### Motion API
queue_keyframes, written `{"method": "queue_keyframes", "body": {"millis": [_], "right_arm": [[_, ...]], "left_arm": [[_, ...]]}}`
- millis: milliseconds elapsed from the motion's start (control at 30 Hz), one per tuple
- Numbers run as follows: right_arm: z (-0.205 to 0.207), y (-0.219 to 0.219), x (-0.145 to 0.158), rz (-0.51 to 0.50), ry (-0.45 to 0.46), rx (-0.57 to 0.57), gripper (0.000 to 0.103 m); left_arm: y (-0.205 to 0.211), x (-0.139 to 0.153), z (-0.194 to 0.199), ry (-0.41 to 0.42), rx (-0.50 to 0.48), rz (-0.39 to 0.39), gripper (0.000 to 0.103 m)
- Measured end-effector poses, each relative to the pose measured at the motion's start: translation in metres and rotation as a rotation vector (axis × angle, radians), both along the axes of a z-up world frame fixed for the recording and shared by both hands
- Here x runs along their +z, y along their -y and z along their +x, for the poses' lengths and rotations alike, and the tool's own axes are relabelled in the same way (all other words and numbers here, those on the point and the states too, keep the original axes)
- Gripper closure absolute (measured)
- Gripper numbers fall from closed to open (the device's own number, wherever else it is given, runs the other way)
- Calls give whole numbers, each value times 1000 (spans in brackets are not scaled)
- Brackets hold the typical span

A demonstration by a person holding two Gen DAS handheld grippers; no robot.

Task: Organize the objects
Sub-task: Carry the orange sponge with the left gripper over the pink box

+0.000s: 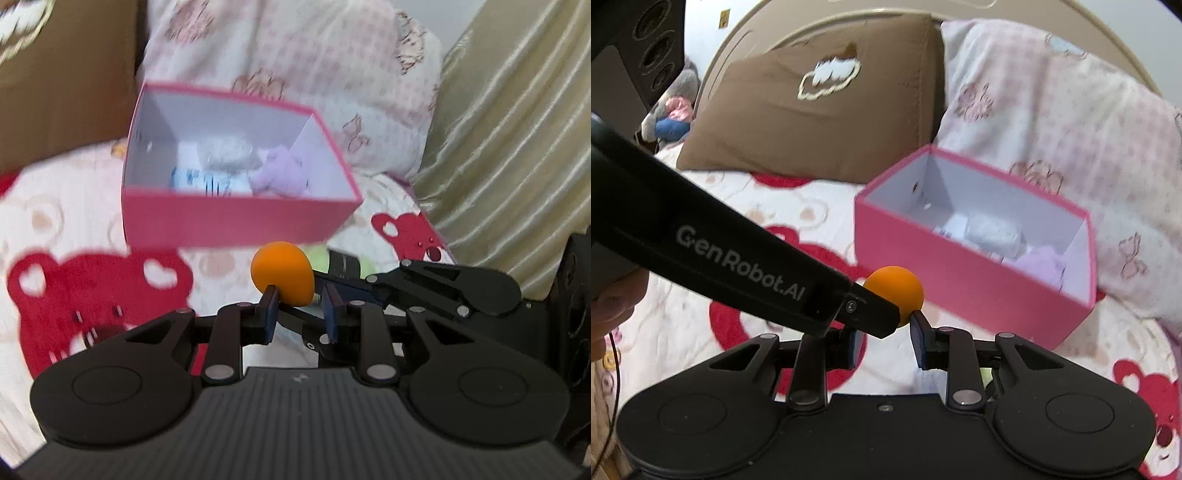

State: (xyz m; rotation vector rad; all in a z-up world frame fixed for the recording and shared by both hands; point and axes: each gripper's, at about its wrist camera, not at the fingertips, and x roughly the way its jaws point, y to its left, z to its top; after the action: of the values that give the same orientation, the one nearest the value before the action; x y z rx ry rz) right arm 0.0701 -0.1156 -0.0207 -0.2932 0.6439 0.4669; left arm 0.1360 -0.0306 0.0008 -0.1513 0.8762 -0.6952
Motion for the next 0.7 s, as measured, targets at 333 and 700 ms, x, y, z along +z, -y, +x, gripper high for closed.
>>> {"method": "queue_keyframes", "body": {"millis": [333,700], "right_arm": [[48,-6,52,23,9,33,71],[115,-2,76,51,-61,69,71]], "left_arm": [[-8,48,46,-19,29,-39,80],[6,57,121,-110,92,-57,79]]}}
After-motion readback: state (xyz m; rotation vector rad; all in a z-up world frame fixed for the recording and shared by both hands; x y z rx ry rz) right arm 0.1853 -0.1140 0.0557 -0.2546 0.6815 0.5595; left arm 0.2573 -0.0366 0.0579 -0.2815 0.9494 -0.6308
